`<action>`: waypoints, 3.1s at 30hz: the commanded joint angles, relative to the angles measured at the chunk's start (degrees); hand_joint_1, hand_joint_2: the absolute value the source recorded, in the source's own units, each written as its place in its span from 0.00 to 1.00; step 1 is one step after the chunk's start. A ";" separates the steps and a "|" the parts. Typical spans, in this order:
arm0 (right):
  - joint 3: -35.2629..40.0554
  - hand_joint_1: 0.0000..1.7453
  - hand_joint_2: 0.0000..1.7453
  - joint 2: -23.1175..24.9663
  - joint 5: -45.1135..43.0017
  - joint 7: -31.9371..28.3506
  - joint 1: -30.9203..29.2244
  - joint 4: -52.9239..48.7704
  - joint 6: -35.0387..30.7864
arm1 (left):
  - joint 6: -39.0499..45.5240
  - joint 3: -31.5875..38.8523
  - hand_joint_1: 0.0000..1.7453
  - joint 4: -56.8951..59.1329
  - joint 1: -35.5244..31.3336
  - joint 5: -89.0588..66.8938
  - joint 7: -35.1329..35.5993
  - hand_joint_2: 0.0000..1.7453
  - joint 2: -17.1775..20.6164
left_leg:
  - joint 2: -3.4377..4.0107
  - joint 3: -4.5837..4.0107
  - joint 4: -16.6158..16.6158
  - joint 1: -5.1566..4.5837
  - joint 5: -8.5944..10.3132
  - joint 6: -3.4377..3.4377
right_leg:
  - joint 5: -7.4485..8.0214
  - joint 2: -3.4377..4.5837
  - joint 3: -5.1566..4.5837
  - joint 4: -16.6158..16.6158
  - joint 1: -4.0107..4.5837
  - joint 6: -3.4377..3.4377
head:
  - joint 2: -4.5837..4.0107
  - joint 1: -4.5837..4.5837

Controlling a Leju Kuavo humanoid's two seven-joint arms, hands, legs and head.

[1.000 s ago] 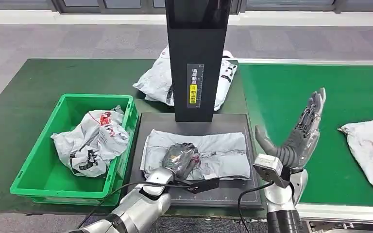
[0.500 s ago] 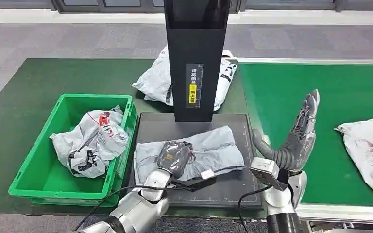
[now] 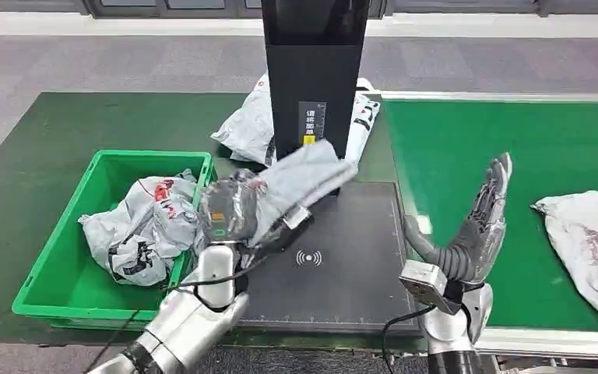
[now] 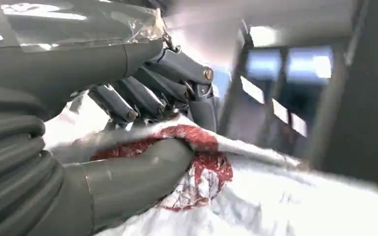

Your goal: Moved the parcel from conveyor to table for the left to box.

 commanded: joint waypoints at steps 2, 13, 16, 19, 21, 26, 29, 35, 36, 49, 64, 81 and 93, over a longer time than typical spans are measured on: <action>-3.49 0.00 1.00 0.02 -1.46 0.28 1.84 -1.87 -0.99 | 0.07 4.79 1.00 -34.00 1.50 -2.94 -8.02 1.00 17.12 | 0.28 0.08 -0.07 0.07 -0.04 -0.05 | 0.02 0.26 0.00 -0.01 0.04 -0.08 | 0.00 -0.02; -6.15 0.00 1.00 1.53 0.19 0.28 3.88 -4.97 0.31 | 0.07 45.32 1.00 -39.11 16.21 -0.56 -42.07 1.00 -10.99 | 0.28 0.04 0.01 -0.11 -0.30 0.07 | -0.06 0.26 -0.03 -0.06 -0.14 0.01 | 0.00 0.11; -6.16 0.00 1.00 1.48 0.24 0.28 4.17 -5.35 1.00 | 0.07 57.22 1.00 -32.16 13.33 4.35 -52.51 1.00 -14.68 | 0.34 0.17 -0.19 -0.12 -0.20 0.03 | -0.02 0.27 0.04 -0.18 -0.14 -0.04 | -0.02 0.07; -6.22 0.00 1.00 1.55 0.12 0.28 4.32 -5.62 1.30 | 0.07 62.49 1.00 -27.57 11.27 4.73 -53.44 1.00 -14.68 | 0.37 0.24 -0.23 -0.08 -0.15 -0.02 | 0.01 0.30 0.10 -0.21 -0.07 -0.05 | 0.00 0.07; -6.46 0.00 1.00 1.79 0.25 0.28 4.41 -5.80 1.59 | 0.07 66.14 1.00 -25.20 10.20 5.25 -55.15 1.00 -14.68 | 0.22 0.18 -0.18 -0.04 -0.13 0.00 | -0.04 0.16 0.12 -0.18 -0.04 -0.02 | -0.02 0.09; -6.55 0.00 1.00 1.88 0.69 0.28 4.72 -5.75 2.71 | 0.07 69.53 1.00 -19.89 8.87 2.39 -53.64 1.00 -14.57 | 0.19 0.11 -0.08 -0.02 -0.10 -0.07 | -0.06 0.15 0.03 -0.09 -0.03 -0.04 | 0.00 0.09; -6.45 0.00 1.00 1.93 0.84 0.28 4.32 -5.33 3.09 | 0.07 68.22 1.00 -18.01 8.96 1.83 -50.74 1.00 -13.43 | 0.10 0.10 -0.09 0.00 -0.06 -0.07 | -0.04 0.06 0.05 -0.12 -0.01 -0.04 | 0.00 0.09; -6.89 0.00 1.00 2.35 1.53 0.33 3.93 -5.72 3.12 | 0.07 66.48 1.00 -14.04 8.16 -0.63 -46.79 1.00 -12.47 | 0.15 0.09 -0.12 -0.01 -0.08 -0.06 | -0.02 0.11 0.06 -0.15 -0.02 -0.05 | 0.00 0.09; -6.89 0.00 1.00 2.35 1.53 0.33 3.93 -5.72 3.12 | 0.07 66.48 1.00 -14.04 8.16 -0.63 -46.79 1.00 -12.47 | 0.12 0.04 -0.07 -0.04 -0.09 -0.06 | -0.06 0.08 0.00 -0.06 -0.06 -0.04 | 0.00 0.09; -7.54 0.00 1.00 2.71 2.49 0.65 2.72 -3.98 4.19 | 0.07 68.85 0.00 -19.20 9.79 3.13 -48.75 1.00 -13.76 | 0.30 0.08 -0.09 -0.02 -0.13 -0.06 | -0.03 0.27 0.00 -0.10 -0.03 -0.04 | 0.00 0.09; -9.32 0.00 1.00 2.64 3.22 1.07 2.24 -2.12 2.64 | 0.07 71.30 0.00 -29.51 10.53 18.06 -61.00 1.00 -14.68 | 0.34 0.08 -0.06 0.03 -0.18 -0.06 | -0.03 0.32 0.03 -0.12 0.02 -0.05 | 0.00 0.09; -14.54 0.00 1.00 0.77 3.09 1.91 -1.43 7.05 1.78 | 0.07 63.98 0.00 -28.70 13.58 39.73 -71.13 1.00 -14.68 | 0.16 0.11 -0.10 0.01 -0.13 -0.03 | -0.02 0.16 0.12 -0.17 -0.01 -0.01 | 0.00 0.09; -51.27 0.00 1.00 0.99 43.35 5.47 -13.82 20.95 -3.78 | -26.91 39.72 0.00 -25.62 24.17 80.40 -76.23 1.00 -11.14 | -0.01 0.26 -0.23 -0.11 -0.08 0.01 | -0.03 -0.01 0.29 -0.28 -0.13 0.04 | -0.02 0.07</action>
